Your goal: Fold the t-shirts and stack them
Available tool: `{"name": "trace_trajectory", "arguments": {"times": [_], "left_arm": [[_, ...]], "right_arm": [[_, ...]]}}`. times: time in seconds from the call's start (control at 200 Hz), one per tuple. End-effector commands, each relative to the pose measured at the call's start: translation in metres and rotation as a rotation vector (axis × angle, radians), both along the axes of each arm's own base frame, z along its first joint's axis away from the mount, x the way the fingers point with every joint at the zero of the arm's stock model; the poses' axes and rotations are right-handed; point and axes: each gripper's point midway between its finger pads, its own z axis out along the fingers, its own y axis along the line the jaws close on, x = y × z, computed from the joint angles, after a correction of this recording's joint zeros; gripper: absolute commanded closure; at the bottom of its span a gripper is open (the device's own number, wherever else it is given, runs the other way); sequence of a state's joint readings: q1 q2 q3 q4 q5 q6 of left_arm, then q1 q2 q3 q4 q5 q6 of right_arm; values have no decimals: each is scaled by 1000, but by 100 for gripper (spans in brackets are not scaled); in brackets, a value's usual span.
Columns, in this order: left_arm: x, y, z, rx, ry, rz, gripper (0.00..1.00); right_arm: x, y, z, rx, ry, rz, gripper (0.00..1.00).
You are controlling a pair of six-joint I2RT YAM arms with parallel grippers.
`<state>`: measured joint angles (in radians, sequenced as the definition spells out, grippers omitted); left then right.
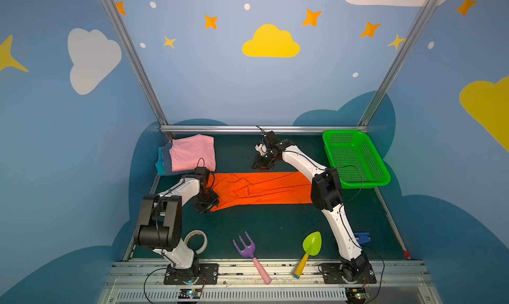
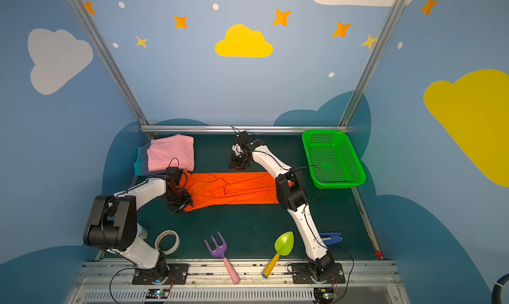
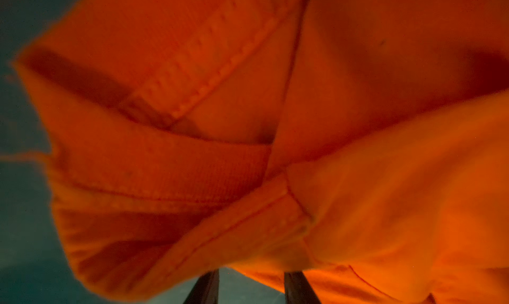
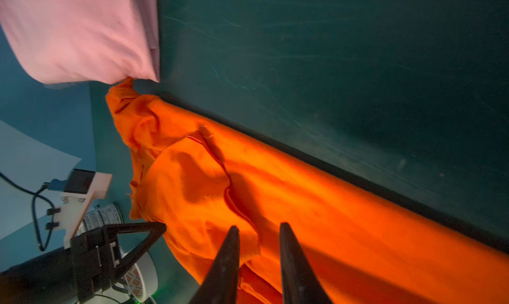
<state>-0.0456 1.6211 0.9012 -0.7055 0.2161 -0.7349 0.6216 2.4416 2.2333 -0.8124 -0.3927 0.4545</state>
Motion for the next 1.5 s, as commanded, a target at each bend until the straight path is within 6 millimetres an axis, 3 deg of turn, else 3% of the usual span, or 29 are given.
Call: {"name": "trace_trajectory", "arguments": {"times": [0.0, 0.065, 0.215, 0.441, 0.616, 0.791, 0.961, 1.096, 1.212, 1.327, 1.412, 1.492], "left_arm": [[4, 10, 17, 47, -19, -9, 58], [10, 9, 27, 46, -46, -8, 57], [17, 6, 40, 60, -86, -14, 54], [19, -4, 24, 82, -59, -40, 44], [31, -17, 4, 123, -24, -87, 43], [63, -39, -6, 153, -25, -147, 45], [92, -57, -21, 152, -4, -182, 49], [115, -70, -24, 153, -21, -210, 49], [139, -69, -17, 195, -46, -235, 50], [172, -71, -1, 234, -92, -273, 50], [198, -81, 8, 220, -122, -297, 49], [216, -93, 8, 206, -141, -309, 49]], "right_arm": [[-11, -35, 16, -134, -49, -10, 75], [-20, -58, 21, -212, -89, -13, 76], [-54, -125, 12, -413, -108, -57, 76], [-112, -198, -23, -568, -41, -133, 75], [-139, -223, -62, -624, 44, -179, 75], [-156, -244, -91, -671, 130, -261, 77], [-184, -257, -95, -654, 176, -323, 79], [-205, -270, -82, -638, 170, -340, 80], [-198, -280, -50, -641, 75, -350, 78], [-172, -280, -18, -593, -12, -369, 74], [-151, -282, -10, -590, -31, -391, 73], [-130, -283, -15, -608, -13, -414, 73]]}}
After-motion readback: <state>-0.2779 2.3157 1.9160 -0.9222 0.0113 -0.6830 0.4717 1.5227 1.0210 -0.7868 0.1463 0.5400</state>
